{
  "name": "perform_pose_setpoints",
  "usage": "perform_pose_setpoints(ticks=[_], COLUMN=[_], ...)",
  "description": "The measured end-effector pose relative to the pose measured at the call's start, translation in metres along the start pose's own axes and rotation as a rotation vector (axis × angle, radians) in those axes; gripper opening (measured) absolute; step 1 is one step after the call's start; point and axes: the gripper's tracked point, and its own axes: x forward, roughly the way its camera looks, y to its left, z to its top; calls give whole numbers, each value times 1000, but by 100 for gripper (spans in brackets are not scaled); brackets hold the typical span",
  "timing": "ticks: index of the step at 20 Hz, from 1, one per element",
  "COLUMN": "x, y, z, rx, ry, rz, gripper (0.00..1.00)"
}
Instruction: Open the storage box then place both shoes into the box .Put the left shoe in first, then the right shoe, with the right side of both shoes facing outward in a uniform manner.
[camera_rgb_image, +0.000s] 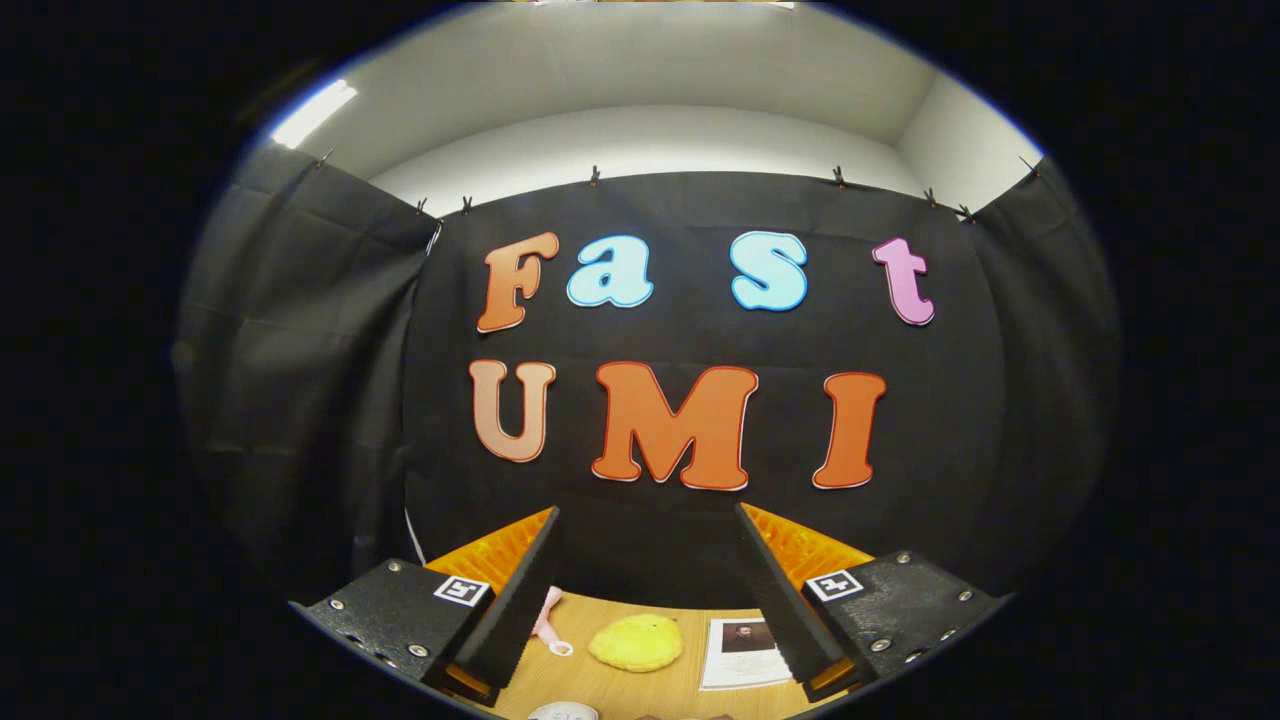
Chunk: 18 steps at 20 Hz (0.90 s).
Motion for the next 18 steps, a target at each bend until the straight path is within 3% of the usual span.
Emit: perform_pose_setpoints(ticks=[5, 9, 15, 18], x=[2, 0, -14, -20], y=[44, 95, 168, 190], z=[-55, -101, -180, -231], rx=[61, 151, 394, 508], ry=[141, 281, 569, 746], rz=[91, 209, 364, 384], gripper=[99, 99, 98, 98])
